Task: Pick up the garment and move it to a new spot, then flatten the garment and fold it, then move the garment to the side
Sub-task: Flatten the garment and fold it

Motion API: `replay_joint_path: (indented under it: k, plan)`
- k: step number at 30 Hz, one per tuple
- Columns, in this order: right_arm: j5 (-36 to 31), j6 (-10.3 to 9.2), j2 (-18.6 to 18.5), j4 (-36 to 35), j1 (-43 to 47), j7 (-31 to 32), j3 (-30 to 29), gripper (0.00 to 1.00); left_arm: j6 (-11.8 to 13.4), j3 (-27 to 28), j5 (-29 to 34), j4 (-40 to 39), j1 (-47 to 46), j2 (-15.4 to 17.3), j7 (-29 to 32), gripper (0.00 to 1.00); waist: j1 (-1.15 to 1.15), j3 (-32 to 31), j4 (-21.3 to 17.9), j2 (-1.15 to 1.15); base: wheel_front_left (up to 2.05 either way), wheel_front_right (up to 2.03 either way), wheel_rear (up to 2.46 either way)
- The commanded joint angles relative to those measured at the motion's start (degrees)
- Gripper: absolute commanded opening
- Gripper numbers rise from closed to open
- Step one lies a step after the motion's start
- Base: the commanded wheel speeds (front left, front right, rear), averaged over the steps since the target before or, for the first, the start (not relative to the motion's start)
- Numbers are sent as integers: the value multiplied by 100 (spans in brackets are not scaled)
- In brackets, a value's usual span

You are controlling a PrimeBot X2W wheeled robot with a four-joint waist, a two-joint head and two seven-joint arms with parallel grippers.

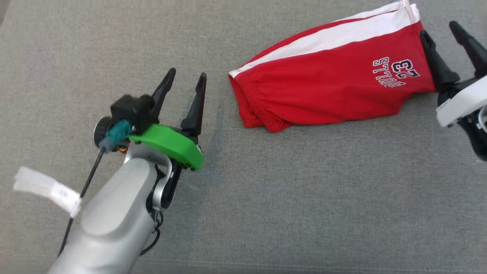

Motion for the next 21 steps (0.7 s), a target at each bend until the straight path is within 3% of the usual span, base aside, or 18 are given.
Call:
replay_joint_path:
  k: [1,4,7,14,21]
  plan:
    - [-72,-1,126,16,224,-38,-31,100,166,186,458,-283,415,79,-19,100,0,-507,-250,0,0,0,0]
    - [-253,-1,450,-144,603,-44,-376,100,373,650,1269,-890,1306,60,-13,100,0,-783,-309,0,0,0,0]
    - [-486,-1,742,-275,1062,-46,-636,100,418,1036,1765,-1284,2042,-59,-14,100,0,-1020,-349,0,0,0,0]
    - [-974,-1,1183,-503,2024,-48,-1238,100,307,1728,2573,-1813,3309,-473,-16,100,0,-1486,-269,0,0,0,0]
    - [-1091,-1,1334,-462,2537,-48,-1568,100,150,2023,3143,-2059,3895,-817,-16,100,0,-1648,-102,0,0,0,0]
